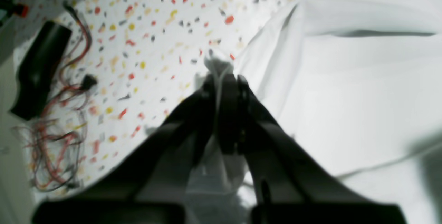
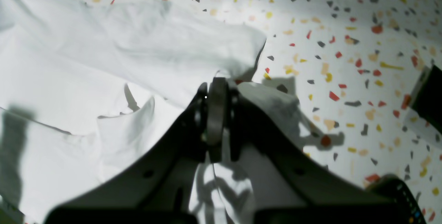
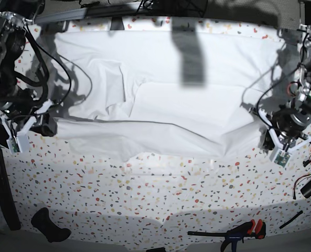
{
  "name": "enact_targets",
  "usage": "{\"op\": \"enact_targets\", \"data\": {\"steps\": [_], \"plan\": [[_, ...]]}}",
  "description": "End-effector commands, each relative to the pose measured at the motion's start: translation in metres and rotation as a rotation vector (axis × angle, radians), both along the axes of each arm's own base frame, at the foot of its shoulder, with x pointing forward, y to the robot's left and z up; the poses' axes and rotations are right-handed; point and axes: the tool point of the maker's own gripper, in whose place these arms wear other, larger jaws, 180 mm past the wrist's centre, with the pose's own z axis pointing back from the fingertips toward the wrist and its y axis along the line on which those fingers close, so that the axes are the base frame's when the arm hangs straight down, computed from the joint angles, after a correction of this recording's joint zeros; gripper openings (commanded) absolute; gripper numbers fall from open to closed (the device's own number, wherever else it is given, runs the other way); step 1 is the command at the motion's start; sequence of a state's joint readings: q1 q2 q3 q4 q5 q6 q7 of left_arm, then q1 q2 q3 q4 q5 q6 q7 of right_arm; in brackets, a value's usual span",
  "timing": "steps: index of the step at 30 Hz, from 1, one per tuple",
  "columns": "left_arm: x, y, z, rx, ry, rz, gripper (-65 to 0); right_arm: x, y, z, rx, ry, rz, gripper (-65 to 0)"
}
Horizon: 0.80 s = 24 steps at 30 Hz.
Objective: Fold the T-shirt properly
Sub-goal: 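Lift the hem and fold it over toward the collar with both grippers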
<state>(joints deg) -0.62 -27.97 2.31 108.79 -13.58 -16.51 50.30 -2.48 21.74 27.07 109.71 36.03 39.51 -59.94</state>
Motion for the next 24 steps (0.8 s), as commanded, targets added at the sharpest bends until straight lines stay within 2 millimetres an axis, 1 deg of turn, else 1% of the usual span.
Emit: {"op": "enact_targets", "data": {"steps": [1,6,10,15,21,24], "plan": [[0.004,0.008,0.016,0.046,-0.053,0.014,-65.0,0.003,-0.005,0.016,-0.018,-0.056,0.000,-65.0],[-0.009,0.031,0.005,0.175,-0.006,0.060,-65.0,-0.010,-0.020,0.007,-0.024,-0.025,-0.044,-65.0],[-0.020,0.044,-0.004,0.223,0.023,0.070,-65.0,-0.016,-0.021,0.000,-0.031,0.000,-0.048,-65.0],[-0.034,0.049,-0.017,0.243,0.068,0.063,-65.0,-0.022,-0.023,-0.007,-0.042,0.036,-0.051,-65.0],[-0.048,0.049,-0.031,0.245,0.113,0.057,-65.0,-0.038,-0.025,-0.025,-0.058,0.113,-0.055,-65.0],[-0.049,0.051,-0.035,0.245,0.124,0.061,-65.0,-0.045,-0.035,-0.033,-0.109,0.148,-0.081,-65.0]]}}
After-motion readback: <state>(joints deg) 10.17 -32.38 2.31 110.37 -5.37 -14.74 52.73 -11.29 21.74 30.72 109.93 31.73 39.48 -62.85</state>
